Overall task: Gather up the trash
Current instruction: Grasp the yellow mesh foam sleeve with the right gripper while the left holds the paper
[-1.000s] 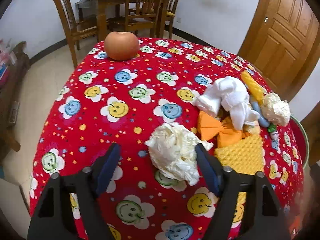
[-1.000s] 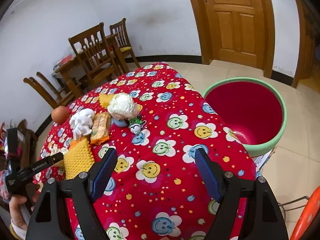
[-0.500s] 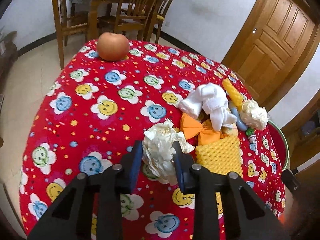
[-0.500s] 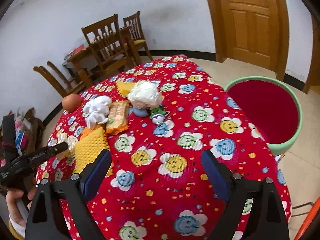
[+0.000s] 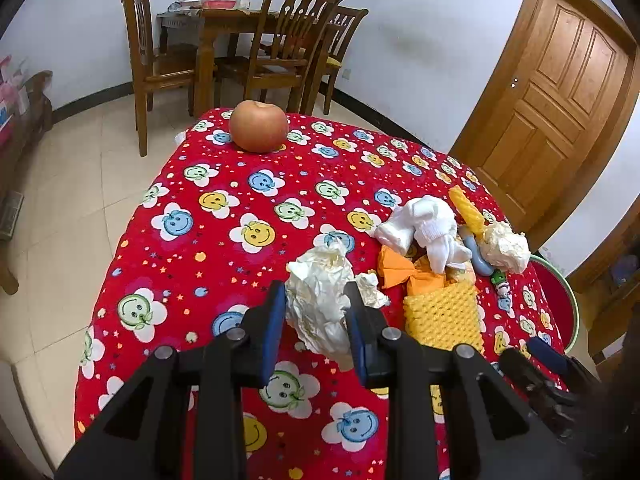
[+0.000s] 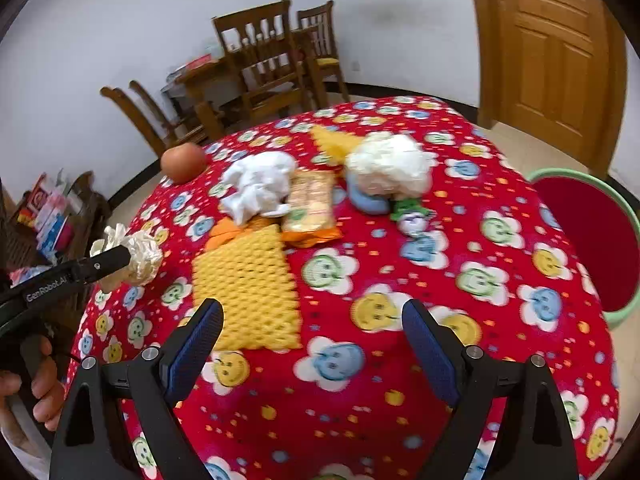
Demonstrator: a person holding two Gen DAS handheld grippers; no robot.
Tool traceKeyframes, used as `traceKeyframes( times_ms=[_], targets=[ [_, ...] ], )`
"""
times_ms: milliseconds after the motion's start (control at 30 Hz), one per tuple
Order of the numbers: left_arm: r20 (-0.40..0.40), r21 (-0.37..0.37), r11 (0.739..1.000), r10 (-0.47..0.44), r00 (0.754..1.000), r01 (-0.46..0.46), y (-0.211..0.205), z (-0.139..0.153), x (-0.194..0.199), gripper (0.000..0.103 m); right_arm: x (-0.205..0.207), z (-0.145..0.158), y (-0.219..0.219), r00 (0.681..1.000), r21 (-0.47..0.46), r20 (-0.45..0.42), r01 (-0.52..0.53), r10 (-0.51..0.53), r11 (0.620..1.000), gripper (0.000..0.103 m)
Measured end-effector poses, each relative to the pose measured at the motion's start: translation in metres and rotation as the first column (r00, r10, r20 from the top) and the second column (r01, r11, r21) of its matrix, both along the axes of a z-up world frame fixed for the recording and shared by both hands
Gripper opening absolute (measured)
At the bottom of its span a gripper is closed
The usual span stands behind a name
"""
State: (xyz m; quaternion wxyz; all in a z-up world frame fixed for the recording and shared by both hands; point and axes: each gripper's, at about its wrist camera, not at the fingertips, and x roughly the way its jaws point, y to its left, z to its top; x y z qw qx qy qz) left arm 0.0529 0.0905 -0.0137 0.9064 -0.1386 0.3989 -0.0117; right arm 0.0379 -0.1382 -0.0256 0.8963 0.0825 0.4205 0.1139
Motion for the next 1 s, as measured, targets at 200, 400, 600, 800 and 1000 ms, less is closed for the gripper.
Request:
traceKeyframes(
  times_ms=[200,400,600,800,1000],
  targets=[
    [-0.001,-0.013,1.000,0.013,1.000,-0.013,0.005,-0.002,-0.004,0.030,0.002,-0.007,0.015,0.999,0.033,-0.003,-0.051,0.051,0.998,0.090],
    [-0.002,-0.016,1.000,0.015,1.000,-0.015,0.005,-0.004,-0.006,0.030,0.005,-0.012,0.020,0.999,0.006,-0.010,-0.052,0.052,0.999,0.071],
    [-0.001,-0.016,1.000,0.009,1.000,-0.009,0.002,-0.003,-0.008,0.030,0.010,-0.025,0.028,0.995,0.002,-0.068,-0.076,0.076,0.997,0.049],
    [0.005,-0.015,1.000,-0.001,1.000,0.001,-0.002,-0.001,-0.010,0.030,0.004,-0.022,0.028,0.995,0.011,-0.058,-0.082,0.083,0.997,0.020],
    [0.017,-0.008,1.000,-0.021,1.000,0.021,-0.011,0.005,-0.013,0.030,-0.009,-0.013,0.023,0.996,0.009,-0.018,-0.092,0.092,0.996,0.011]
  ],
)
